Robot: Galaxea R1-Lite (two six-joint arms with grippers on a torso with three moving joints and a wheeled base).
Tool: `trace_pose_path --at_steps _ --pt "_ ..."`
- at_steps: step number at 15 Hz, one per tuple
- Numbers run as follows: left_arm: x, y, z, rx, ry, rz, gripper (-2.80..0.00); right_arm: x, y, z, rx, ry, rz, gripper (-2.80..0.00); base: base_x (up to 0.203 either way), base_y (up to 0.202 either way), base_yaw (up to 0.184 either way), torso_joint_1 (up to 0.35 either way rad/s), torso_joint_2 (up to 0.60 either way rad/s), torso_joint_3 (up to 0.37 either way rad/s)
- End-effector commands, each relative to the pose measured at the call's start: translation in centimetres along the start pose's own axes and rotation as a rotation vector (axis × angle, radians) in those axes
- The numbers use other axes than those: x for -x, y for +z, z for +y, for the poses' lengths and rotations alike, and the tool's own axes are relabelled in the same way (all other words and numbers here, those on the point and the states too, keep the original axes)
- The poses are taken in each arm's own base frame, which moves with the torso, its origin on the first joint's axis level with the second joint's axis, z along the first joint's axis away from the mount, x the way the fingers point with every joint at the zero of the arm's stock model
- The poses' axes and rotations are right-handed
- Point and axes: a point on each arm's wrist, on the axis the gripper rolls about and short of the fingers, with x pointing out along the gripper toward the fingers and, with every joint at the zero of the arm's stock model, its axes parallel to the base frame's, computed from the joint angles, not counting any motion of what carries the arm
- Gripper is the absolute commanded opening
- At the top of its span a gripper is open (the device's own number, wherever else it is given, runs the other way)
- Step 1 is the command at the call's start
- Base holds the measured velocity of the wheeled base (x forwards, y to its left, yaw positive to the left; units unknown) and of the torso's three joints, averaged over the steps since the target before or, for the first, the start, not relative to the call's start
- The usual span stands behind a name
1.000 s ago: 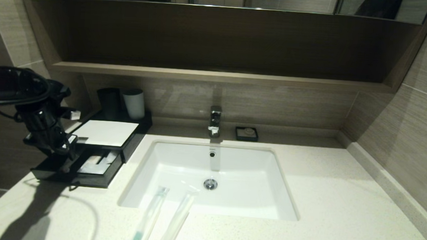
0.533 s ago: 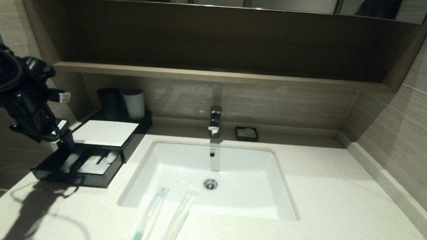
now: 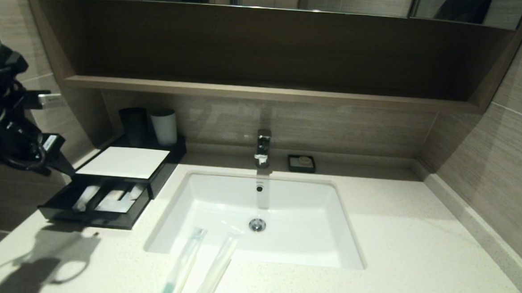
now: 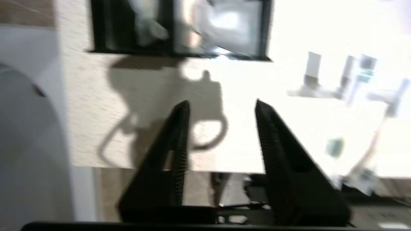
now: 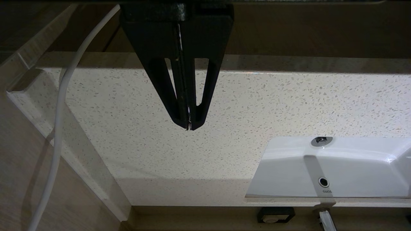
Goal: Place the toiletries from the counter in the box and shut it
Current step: Pick up the bathroom toiletry
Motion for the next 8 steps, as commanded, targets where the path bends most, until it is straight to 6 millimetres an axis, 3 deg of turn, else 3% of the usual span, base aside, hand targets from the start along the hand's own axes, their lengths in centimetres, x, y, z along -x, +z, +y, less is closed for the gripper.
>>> trace_pose_path --at_steps 1,8 --pt "2.6 -2.5 -1.5 0.016 -0.09 -0.025 -2.8 0.0 0.0 0.0 0.0 0.001 0.0 -2.8 0.0 0.0 0.0 0.0 0.0 0.0" --pt "1.6 -7.1 -8.6 0.012 -0.247 0.17 -2.8 0.0 0.0 0.0 0.0 0.001 0.0 -2.8 0.0 0.0 0.0 0.0 0.0 0.0"
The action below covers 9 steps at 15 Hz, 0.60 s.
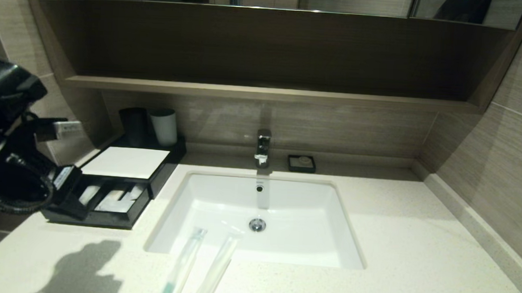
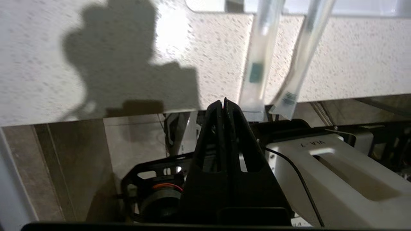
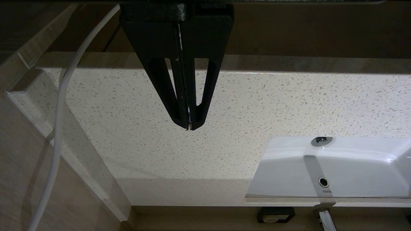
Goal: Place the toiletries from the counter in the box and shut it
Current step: Pick up the bathroom toiletry
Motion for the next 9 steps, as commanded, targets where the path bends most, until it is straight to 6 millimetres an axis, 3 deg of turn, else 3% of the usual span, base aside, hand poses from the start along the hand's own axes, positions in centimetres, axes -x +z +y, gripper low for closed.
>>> trace_pose_path --at_steps 1,6,9 --pt "-1.0 -1.9 -2.7 -0.02 -0.038 0.072 -2.8 0.0 0.0 0.0 0.0 0.0 0.0 -2.8 0.0 0.0 0.0 0.0 0.0 0.0" --pt "-4.6 -4.4 -6.2 -0.015 0.015 0.115 -2.8 0.0 0.0 0.0 0.0 0.0 0.0 -2.8 0.0 0.0 0.0 0.0 0.0 0.0" --pt "-6.0 -5.3 -6.7 -0.031 0.031 0.136 -2.8 0.0 0.0 0.0 0.0 0.0 0.0 -2.8 0.0 0.0 0.0 0.0 0.0 0.0"
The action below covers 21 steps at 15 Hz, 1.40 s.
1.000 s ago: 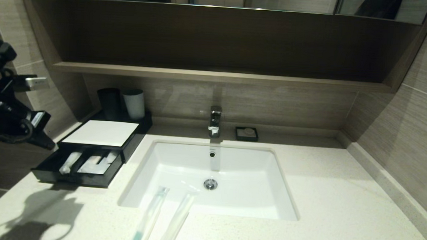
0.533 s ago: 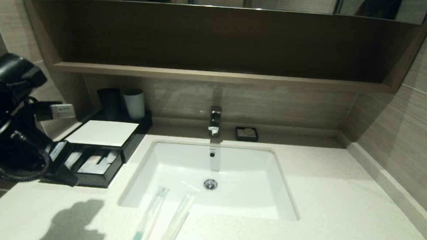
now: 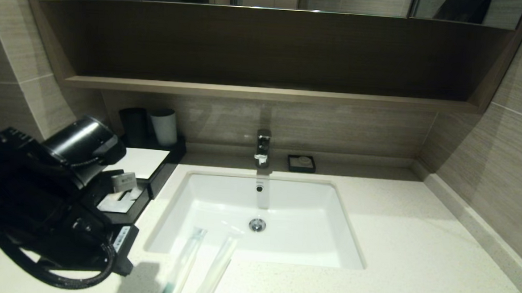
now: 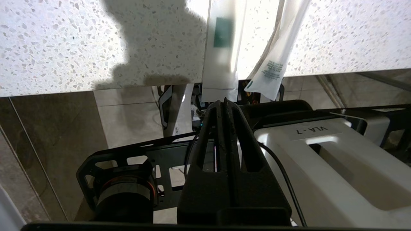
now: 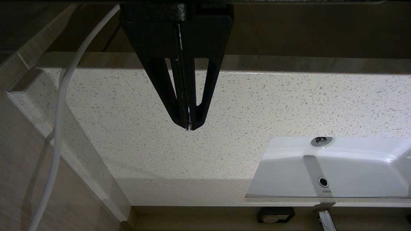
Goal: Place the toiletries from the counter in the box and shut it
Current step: Pick up the bathroom toiletry
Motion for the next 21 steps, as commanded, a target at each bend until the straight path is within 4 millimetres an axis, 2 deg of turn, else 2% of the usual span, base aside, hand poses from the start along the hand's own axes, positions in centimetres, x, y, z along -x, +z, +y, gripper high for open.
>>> trace_pose_path --at_steps 1,5,9,15,21 --pt "-1.1 -0.7 -0.2 -0.022 0.013 0.04 -2.8 0.0 0.0 0.0 0.0 0.0 -0.002 -2.8 0.0 0.0 0.0 0.0 0.0 0.0" --pt "-2.2 -1.2 0.2 -0.074 0.024 0.066 -2.8 0.0 0.0 0.0 0.0 0.0 0.0 -2.8 0.0 0.0 0.0 0.0 0.0 0.0" --pt "-3.1 -0.9 0.1 -0.073 0.029 0.083 -2.8 0.0 0.0 0.0 0.0 0.0 0.0 -2.8 0.0 0.0 0.0 0.0 0.0 0.0" --pt "-3.7 -0.2 0.0 -0.077 0.029 0.076 -2.8 0.0 0.0 0.0 0.0 0.0 0.0 -2.8 0.0 0.0 0.0 0.0 0.0 0.0" --pt "-4.1 -0.8 0.2 -0.177 0.03 0.101 -2.8 0.0 0.0 0.0 0.0 0.0 0.0 -2.8 0.0 0.0 0.0 0.0 0.0 0.0"
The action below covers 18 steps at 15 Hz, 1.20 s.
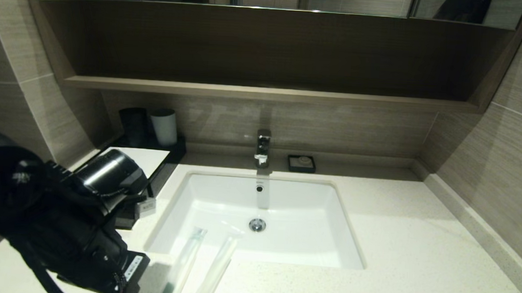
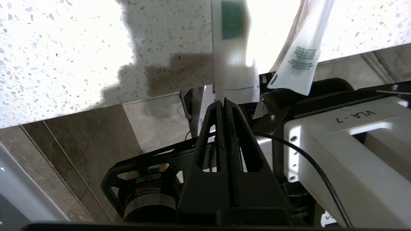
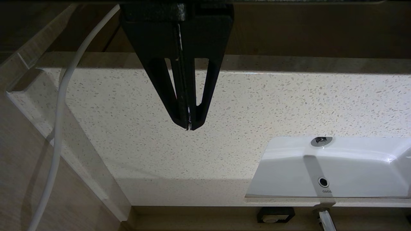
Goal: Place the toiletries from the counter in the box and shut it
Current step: Pick up the bathroom toiletry
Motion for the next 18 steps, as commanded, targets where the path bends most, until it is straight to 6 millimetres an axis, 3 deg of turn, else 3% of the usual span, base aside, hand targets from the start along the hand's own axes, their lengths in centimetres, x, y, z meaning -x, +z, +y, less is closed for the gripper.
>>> trace_pose_path --at_steps 1,10,18 --pt "-0.4 -0.5 0.2 -0.028 0.006 0.027 -2.8 0.0 0.0 0.0 0.0 0.0 0.0 -2.8 0.0 0.0 0.0 0.0 0.0 0.0" --pt "-1.5 -0.1 0.2 -0.065 0.0 0.006 -2.8 0.0 0.0 0.0 0.0 0.0 0.0 -2.8 0.0 0.0 0.0 0.0 0.0 0.0" --pt "-1.7 3.8 -0.8 -0.048 -0.014 -0.029 -2.8 0.0 0.0 0.0 0.0 0.0 0.0 -2.8 0.0 0.0 0.0 0.0 0.0 0.0"
